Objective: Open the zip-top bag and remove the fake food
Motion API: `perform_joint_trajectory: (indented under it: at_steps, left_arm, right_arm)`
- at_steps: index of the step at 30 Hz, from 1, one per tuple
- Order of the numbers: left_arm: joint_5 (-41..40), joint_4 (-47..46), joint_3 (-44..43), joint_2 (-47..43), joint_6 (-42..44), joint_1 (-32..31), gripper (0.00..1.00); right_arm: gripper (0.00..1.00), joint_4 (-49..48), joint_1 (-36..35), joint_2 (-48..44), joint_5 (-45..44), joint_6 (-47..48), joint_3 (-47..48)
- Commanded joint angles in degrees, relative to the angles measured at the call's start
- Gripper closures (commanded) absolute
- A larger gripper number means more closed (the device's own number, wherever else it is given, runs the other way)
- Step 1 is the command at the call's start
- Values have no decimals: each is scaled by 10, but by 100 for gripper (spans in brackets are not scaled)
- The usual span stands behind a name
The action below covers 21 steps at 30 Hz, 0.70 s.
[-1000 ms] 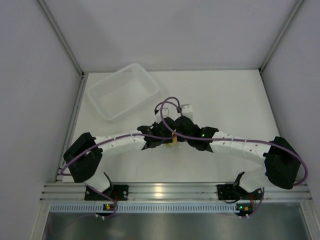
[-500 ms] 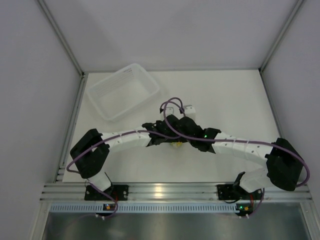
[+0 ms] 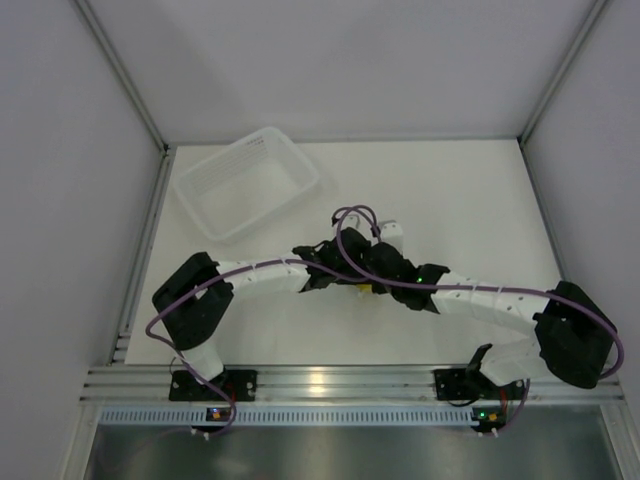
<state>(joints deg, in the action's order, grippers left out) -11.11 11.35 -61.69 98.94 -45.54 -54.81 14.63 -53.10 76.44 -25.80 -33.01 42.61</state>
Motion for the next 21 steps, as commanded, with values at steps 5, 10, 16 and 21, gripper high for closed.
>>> perform_joint_trajectory:
  at_steps: [5, 10, 16, 21]
  left_arm:
    - [51, -107, 31, 39, -30, -9, 32]
    - [40, -145, 32, 47, -33, -9, 34]
    - [27, -151, 32, 34, -25, -11, 83]
    - [28, -152, 41, -9, -3, -14, 100]
  right_arm:
    - [100, -48, 26, -17, 80, 4, -31]
    - [100, -51, 40, -28, 90, 6, -39]
    - [100, -38, 41, -44, 86, 13, -31]
    - [100, -14, 41, -47, 65, 25, -4]
